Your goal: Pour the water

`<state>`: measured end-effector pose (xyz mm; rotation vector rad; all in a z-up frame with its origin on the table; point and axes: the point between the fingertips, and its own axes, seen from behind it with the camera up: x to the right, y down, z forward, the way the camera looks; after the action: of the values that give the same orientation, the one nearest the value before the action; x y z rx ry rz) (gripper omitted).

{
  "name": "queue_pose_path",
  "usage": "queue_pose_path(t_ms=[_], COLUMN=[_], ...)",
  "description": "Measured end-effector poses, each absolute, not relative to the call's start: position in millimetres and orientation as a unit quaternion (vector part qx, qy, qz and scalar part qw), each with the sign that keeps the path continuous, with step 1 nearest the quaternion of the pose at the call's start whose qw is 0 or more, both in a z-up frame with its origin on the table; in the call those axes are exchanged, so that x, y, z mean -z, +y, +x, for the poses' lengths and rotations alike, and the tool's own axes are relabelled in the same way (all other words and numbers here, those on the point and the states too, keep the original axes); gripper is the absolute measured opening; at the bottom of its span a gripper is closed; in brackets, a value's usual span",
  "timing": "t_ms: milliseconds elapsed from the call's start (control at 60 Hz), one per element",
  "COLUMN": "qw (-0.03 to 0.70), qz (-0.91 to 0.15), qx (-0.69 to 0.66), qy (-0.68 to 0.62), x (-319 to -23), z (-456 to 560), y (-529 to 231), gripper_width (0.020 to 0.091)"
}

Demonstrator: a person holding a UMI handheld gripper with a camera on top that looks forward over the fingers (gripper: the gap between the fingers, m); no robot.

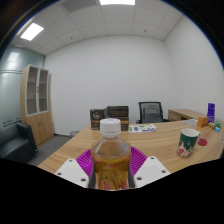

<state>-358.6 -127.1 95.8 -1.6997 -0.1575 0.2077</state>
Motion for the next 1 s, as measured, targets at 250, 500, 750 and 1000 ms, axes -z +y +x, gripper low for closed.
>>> queue_pose_path(t_ms=[250,500,750,1000], qw=[0.661,0.570,0.366,0.303], qz=[-0.712,-0.586,-0.471,-0.400], qx=[-0.231,-0.487,-0.633,-0.674], qy=[0.048,0.307,0.494,0.542], x=[-170,-203,-159,-160], z=[-308,-206,-180,-172], y=[-90,-29,2,9], gripper_width=[0.0432,0.0432,0.0447,0.0447])
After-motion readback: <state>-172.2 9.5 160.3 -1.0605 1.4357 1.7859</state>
